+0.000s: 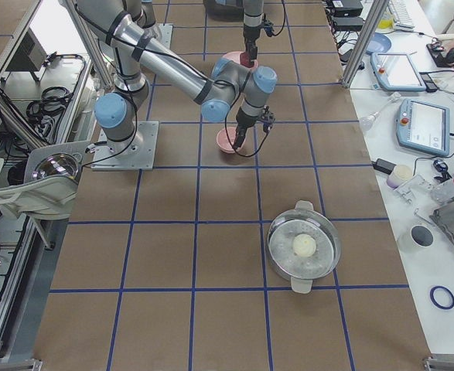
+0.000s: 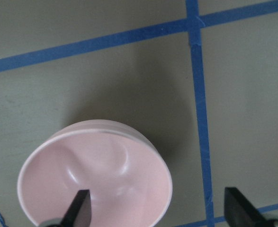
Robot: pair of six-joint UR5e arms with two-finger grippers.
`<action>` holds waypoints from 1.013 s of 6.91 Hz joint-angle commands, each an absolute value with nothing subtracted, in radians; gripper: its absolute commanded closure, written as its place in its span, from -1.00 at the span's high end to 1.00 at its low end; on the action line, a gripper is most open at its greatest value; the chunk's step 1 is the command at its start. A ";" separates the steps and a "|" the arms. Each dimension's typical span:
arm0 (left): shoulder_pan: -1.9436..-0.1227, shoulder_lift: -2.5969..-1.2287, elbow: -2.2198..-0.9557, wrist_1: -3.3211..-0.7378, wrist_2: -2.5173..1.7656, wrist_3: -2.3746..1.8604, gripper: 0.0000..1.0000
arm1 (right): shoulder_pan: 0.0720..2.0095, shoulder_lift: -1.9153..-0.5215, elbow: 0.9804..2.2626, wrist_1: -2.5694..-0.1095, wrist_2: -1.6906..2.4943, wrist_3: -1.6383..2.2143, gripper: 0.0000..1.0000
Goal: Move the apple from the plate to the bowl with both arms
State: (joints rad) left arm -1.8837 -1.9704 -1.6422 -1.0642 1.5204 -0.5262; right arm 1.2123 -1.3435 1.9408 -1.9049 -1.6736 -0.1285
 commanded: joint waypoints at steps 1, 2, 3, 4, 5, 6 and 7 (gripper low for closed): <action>-1.887 -1.973 -1.589 -1.083 1.513 -0.636 -0.82 | 1.180 -1.316 1.985 -1.916 -1.635 -0.129 1.00; -1.888 -1.976 -1.568 -1.083 1.513 -0.675 -0.83 | 1.180 -1.307 1.994 -1.917 -1.622 -0.130 0.73; -1.888 -1.967 -1.565 -1.085 1.514 -0.680 -0.83 | 1.180 -1.289 1.994 -1.917 -1.626 -0.132 0.17; -1.891 -1.962 -1.565 -1.085 1.514 -0.710 -0.83 | 1.180 -1.289 1.994 -1.917 -1.626 -0.132 -0.42; -1.891 -1.962 -1.566 -1.085 1.514 -0.721 -0.83 | 1.180 -1.289 1.993 -1.914 -1.626 -0.132 -0.99; -1.891 -1.960 -1.568 -1.098 1.456 -0.817 -0.93 | 1.180 -1.289 1.984 -1.914 -1.625 -0.135 -1.00; -1.891 -1.957 -1.568 -1.110 1.386 -0.909 -1.00 | 1.180 -1.296 1.962 -1.904 -1.618 -0.133 -1.00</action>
State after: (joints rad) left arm -1.8912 -1.9605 -1.5670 -1.0967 1.4582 -0.8051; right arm 1.1797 -1.2908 1.9813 -1.9122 -1.6235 -0.1336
